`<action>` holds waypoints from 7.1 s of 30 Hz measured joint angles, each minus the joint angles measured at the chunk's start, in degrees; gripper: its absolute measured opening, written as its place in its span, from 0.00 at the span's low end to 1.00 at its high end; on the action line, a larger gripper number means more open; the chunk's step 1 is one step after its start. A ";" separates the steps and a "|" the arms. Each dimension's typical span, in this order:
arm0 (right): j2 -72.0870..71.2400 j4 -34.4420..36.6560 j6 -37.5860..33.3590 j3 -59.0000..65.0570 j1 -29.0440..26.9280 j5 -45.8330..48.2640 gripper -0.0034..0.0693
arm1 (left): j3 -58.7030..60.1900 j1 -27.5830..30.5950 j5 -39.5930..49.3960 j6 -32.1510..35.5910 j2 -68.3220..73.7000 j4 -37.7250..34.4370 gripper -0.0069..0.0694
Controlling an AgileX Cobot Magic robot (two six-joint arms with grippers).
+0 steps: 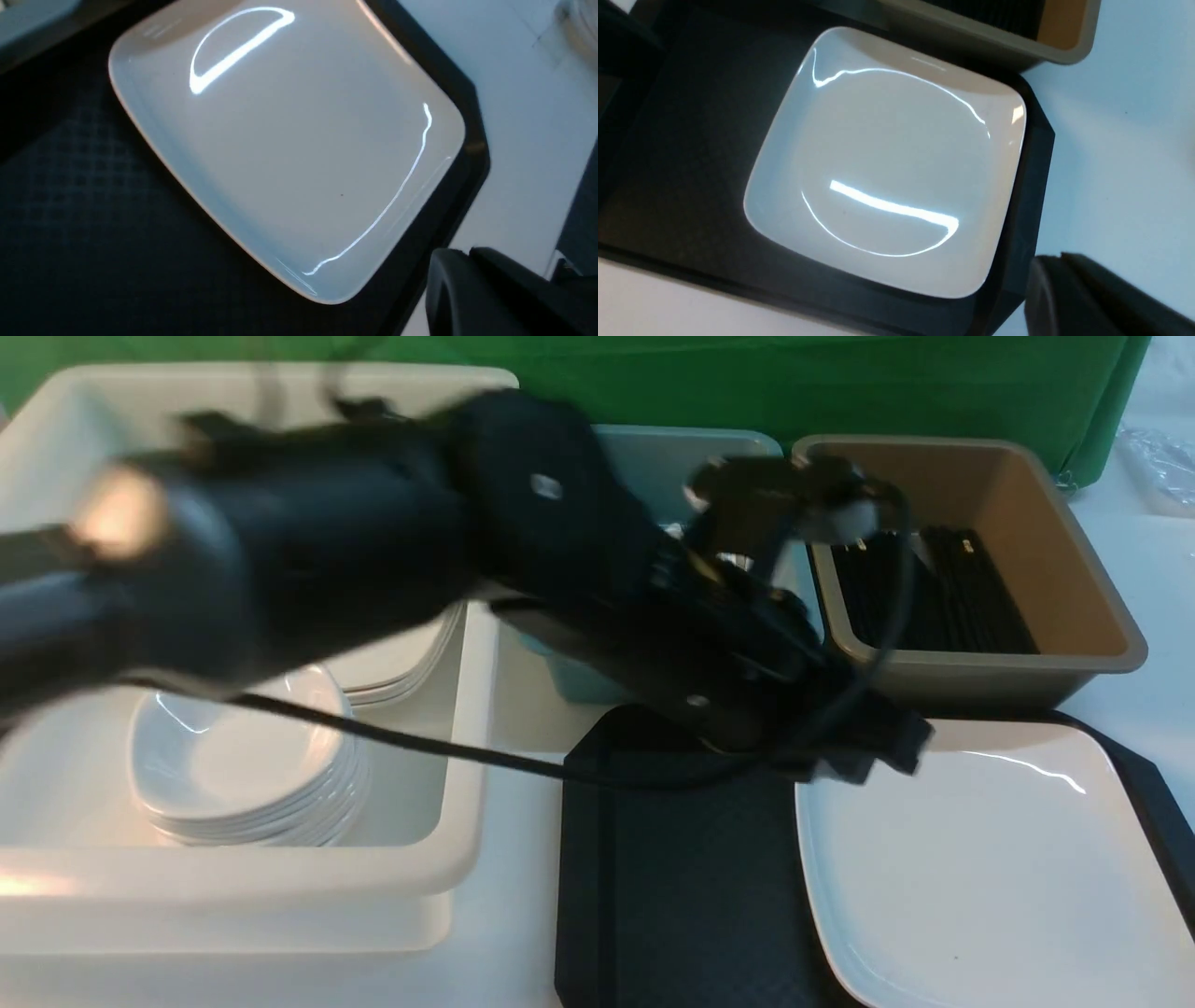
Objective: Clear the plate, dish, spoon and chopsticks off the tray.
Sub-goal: Use the left arm to grab a plate from the dinner plate, then use the left arm to put the plate into the large storage box on the left
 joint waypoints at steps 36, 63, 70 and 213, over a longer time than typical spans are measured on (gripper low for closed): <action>-0.41 0.29 0.57 2.34 0.00 -2.89 0.08 | -14.92 -1.01 -5.44 -23.56 28.74 12.55 0.27; -0.41 0.29 0.50 2.34 0.00 -3.34 0.08 | -13.90 2.19 17.37 -32.78 23.46 21.00 0.15; -0.41 0.29 -0.20 2.34 0.00 -3.34 0.08 | -13.54 5.94 18.85 -32.79 23.10 18.19 0.15; -0.41 0.35 -0.42 2.34 0.00 -8.04 0.09 | -14.96 5.00 4.46 -5.38 6.01 22.19 0.11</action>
